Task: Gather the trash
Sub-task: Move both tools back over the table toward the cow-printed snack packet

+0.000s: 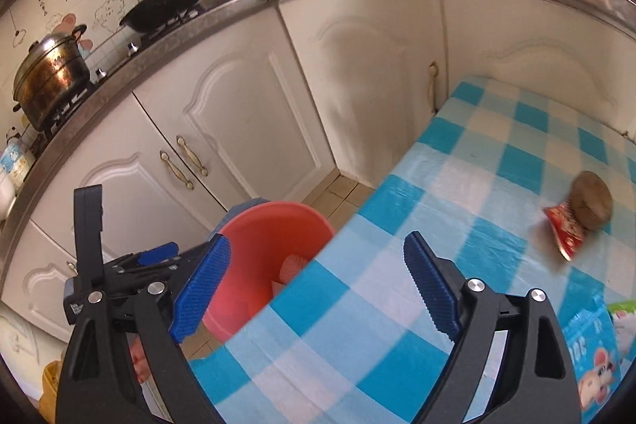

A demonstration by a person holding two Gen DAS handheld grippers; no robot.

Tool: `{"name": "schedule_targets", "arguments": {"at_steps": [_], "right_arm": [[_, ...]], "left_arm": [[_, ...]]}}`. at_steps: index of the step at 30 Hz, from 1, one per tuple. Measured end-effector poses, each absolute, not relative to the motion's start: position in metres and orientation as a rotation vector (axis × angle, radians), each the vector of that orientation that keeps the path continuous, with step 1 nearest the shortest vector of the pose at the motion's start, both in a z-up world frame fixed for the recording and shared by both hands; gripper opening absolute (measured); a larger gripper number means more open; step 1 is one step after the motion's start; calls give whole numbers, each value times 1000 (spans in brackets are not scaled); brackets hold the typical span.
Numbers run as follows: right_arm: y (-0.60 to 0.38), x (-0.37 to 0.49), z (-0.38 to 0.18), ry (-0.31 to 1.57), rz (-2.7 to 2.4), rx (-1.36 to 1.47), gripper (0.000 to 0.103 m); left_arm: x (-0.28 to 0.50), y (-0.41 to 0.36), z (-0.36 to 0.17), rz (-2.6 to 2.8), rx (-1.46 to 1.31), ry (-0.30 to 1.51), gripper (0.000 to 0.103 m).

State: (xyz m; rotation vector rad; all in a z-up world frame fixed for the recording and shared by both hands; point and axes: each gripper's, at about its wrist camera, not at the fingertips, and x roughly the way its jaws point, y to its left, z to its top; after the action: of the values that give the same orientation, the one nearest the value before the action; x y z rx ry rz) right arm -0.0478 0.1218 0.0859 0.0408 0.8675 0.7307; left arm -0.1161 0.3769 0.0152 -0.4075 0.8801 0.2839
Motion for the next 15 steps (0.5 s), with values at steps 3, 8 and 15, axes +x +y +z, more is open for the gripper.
{"name": "schedule_targets", "arguments": {"at_steps": [3,8,15], "right_arm": [[98,-58,88,840,710,84,89],[65,-74,92,799,674,132,89],[21,-96,91,755,605,127,89]], "left_arm": [[-122,369,31,254,-407,836,89],[-121,348,47,205,-389,807,90],[-117,313,56,130,-366,816,90]]}}
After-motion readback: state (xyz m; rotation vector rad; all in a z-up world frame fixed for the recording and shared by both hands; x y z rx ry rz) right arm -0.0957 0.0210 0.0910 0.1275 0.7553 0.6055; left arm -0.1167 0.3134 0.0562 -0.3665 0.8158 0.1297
